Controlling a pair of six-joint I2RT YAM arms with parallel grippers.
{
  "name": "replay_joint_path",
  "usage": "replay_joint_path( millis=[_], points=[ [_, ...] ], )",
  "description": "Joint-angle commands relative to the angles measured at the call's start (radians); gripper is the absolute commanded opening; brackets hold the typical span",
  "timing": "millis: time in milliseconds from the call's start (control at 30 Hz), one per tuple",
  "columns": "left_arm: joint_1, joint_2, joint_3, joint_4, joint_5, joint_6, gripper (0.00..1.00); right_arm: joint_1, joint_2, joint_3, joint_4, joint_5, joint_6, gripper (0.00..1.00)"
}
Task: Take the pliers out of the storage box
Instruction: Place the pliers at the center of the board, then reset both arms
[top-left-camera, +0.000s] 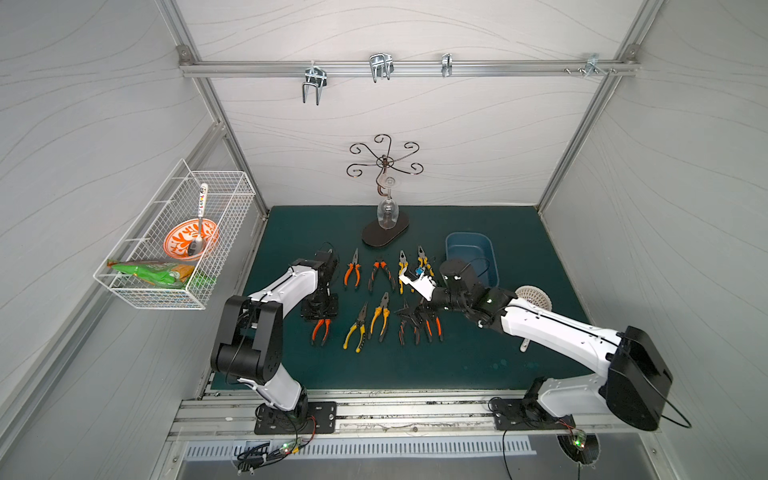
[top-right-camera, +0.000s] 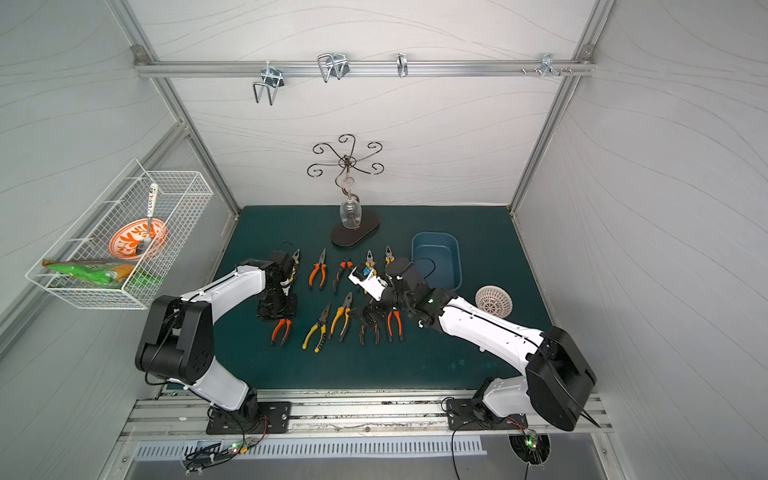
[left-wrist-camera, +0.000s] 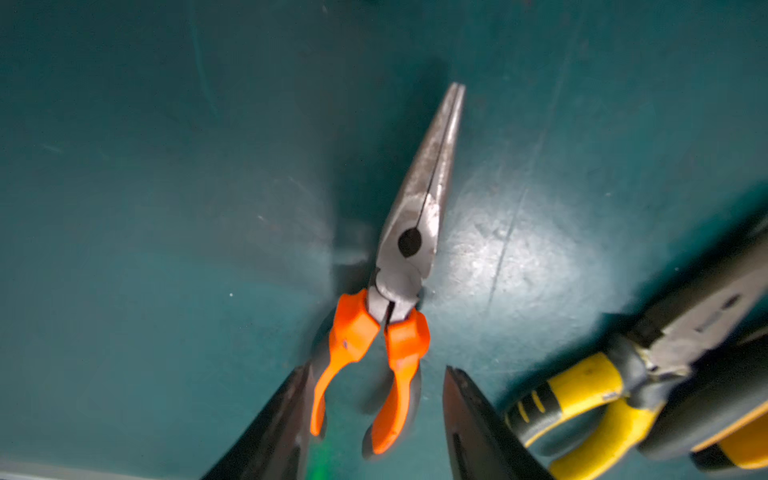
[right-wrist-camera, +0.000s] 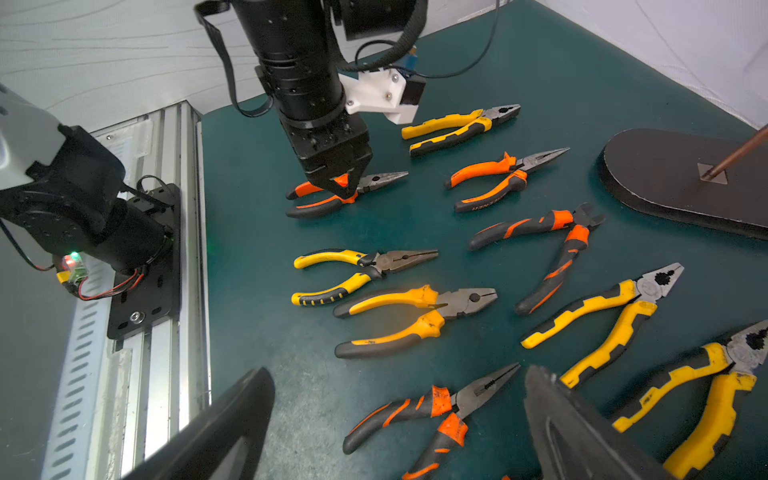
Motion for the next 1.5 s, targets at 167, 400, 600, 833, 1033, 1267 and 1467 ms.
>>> replay_joint_path(
  millis=[167,400,600,833,1033,1267,1467],
  points=[
    [-0.026,-0.184,-0.004,0.167,-0.035,-0.02,0.85,-0.1,-0.075,-0.047,0.078,0.081,0.083,0.99],
    [-0.073,-0.341,-0.209,0.67,-0.08,0.06,1.0,-0.241,-0.138,-0.117,0.157,0.323,0.145,0.99],
    [-0.073,-0.384,-0.397,1.074,-0.162,0.176,1.0,-0.408,-0.192,-0.235,0.251,0.463,0.18,0.99],
    [-0.032,-0.452,-0.63,1.44,-0.285,0.278,1.0,-0.545,-0.2,-0.445,0.525,0.593,0.115,0.99],
    [0.034,-0.361,-0.711,1.618,-0.268,0.278,1.0,-0.642,-0.099,-0.525,0.698,0.589,0.116,0.99],
    [0.107,-0.235,-0.707,1.793,-0.151,0.256,1.0,-0.659,0.122,-0.538,0.909,0.625,0.122,0.99],
    [0.147,-0.104,-0.659,1.835,-0.073,0.25,1.0,-0.659,0.235,-0.543,1.017,0.607,0.112,0.99]
  ],
)
